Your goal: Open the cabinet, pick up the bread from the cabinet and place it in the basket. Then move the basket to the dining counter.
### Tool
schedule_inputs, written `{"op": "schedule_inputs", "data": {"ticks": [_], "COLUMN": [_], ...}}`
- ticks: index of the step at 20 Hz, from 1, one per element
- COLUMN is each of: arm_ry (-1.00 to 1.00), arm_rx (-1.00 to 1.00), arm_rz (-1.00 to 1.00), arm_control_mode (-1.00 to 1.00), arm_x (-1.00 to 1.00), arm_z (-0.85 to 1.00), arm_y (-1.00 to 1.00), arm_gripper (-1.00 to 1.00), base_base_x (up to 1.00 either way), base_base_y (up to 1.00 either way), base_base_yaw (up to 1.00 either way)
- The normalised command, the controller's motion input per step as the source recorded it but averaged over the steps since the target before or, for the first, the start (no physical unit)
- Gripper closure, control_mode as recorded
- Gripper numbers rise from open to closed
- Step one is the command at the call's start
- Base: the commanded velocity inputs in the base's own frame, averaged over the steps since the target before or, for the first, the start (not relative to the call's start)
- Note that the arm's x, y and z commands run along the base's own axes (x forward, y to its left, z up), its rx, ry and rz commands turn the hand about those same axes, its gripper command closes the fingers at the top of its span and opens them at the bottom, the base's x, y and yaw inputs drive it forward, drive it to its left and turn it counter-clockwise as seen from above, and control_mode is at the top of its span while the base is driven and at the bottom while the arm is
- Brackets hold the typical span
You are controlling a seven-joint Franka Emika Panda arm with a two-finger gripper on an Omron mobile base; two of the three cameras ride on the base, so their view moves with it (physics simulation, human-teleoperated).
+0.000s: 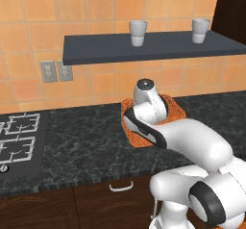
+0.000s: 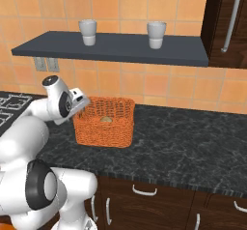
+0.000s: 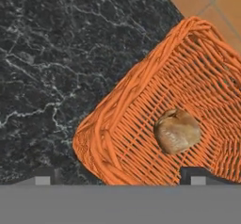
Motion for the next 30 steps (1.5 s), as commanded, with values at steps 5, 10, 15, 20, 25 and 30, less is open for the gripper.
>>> {"op": "schedule_inputs", "data": {"ticks": [5, 10, 15, 20, 25, 30], "arm_ry": [0.12, 0.12, 0.04, 0.03, 0.0, 0.02], "arm_rx": [-0.03, 0.0, 0.0, 0.0, 0.0, 0.0], "arm_rz": [0.0, 0.0, 0.03, 0.08, 0.13, 0.19], "arm_control_mode": [-1.0, -1.0, -1.0, -1.0, -1.0, -1.0], "arm_x": [0.06, 0.09, 0.12, -0.03, -0.12, -0.22], "arm_z": [-0.56, -0.51, -0.33, -0.64, -0.92, -0.49], "arm_y": [-0.2, -0.02, 0.0, -0.03, -0.11, -0.39], "arm_gripper": [-1.0, -1.0, -1.0, -1.0, 1.0, 1.0], "base_base_x": [0.0, 0.0, 0.0, 0.0, 0.0, 0.0], "base_base_y": [0.0, 0.0, 0.0, 0.0, 0.0, 0.0], "base_base_yaw": [0.0, 0.0, 0.0, 0.0, 0.0, 0.0]}}
